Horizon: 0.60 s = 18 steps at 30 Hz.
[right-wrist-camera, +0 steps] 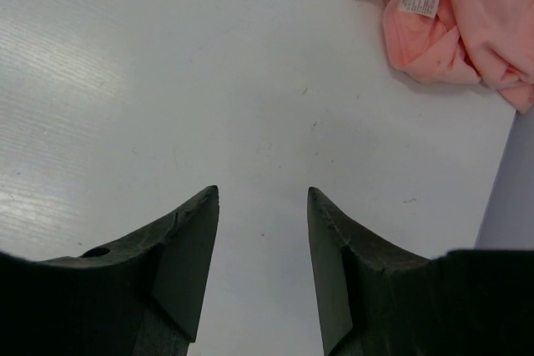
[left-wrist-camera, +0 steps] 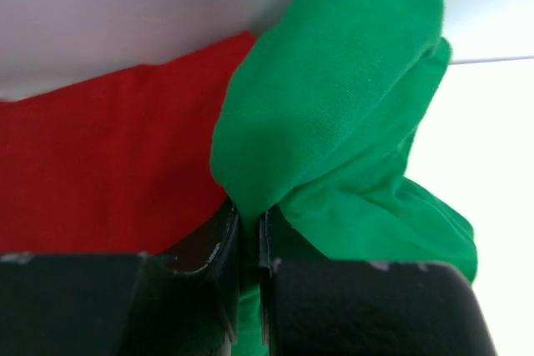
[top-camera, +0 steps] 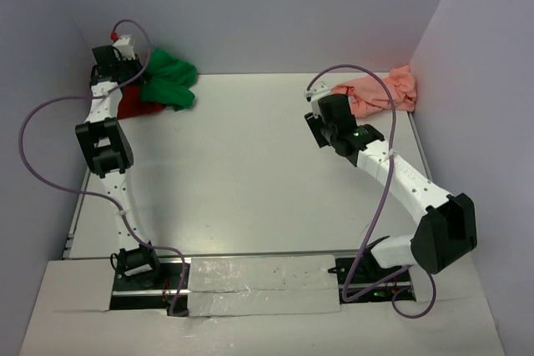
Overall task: Fold and stack the t-shirts
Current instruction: Put the neatly folded tshirt into the corner of the board with the left arm
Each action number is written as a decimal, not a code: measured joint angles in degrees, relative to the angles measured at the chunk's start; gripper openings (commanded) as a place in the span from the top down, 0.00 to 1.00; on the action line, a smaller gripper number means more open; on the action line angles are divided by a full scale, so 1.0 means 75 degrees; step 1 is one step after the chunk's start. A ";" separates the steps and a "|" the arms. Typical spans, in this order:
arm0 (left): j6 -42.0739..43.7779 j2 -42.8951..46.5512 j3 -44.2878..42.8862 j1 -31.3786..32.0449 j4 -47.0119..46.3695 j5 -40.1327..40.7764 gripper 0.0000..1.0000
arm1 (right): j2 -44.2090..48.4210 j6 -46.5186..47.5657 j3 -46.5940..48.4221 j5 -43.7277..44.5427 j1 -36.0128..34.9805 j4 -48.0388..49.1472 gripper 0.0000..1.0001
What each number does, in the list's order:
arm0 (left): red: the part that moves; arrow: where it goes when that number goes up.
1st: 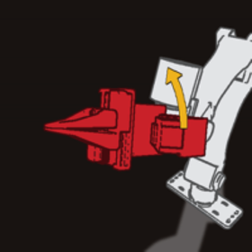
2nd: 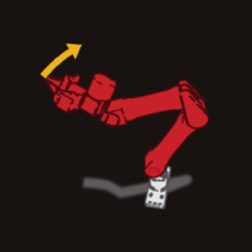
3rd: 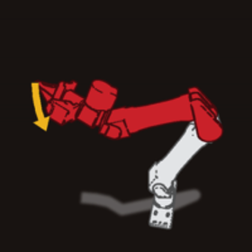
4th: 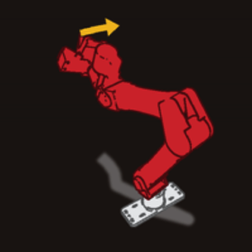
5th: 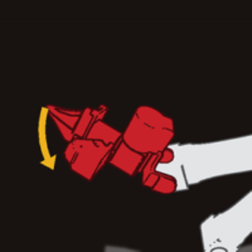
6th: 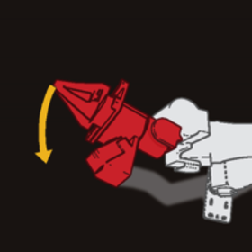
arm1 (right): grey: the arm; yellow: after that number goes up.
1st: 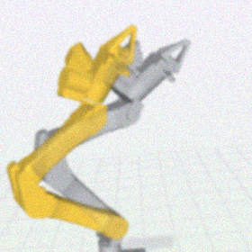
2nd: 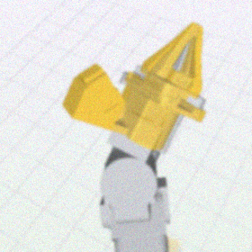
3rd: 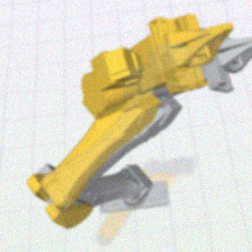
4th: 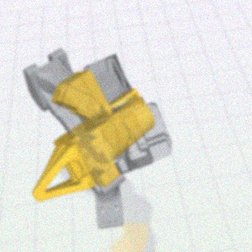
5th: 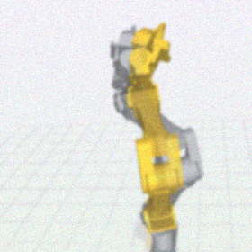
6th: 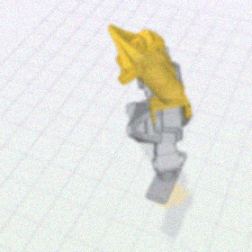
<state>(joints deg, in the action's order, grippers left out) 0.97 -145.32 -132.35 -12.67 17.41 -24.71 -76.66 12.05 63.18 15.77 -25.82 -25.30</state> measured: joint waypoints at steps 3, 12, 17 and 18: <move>-0.0131 0.0012 0.0020 -0.0134 -0.0015 0.0248 1.00 | -0.0087 -0.0032 0.0000 -0.0038 0.0000 0.0009 0.46; -0.0318 0.0472 0.0446 -0.0551 -0.0093 0.0927 1.00 | -0.0318 -0.0085 -0.0015 -0.0140 0.0000 0.0012 0.47; -0.0332 0.0597 0.0443 -0.0778 -0.0114 0.1105 1.00 | -0.0402 -0.0087 -0.0032 -0.0210 0.0000 0.0006 0.47; -0.0344 0.0606 0.0443 -0.0813 -0.0114 0.1110 1.00 | -0.0402 -0.0090 -0.0035 -0.0221 0.0000 0.0006 0.47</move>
<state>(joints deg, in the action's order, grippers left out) -1.61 -140.77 -129.03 -18.76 16.56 -16.38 -79.68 11.38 62.92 14.11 -25.82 -25.26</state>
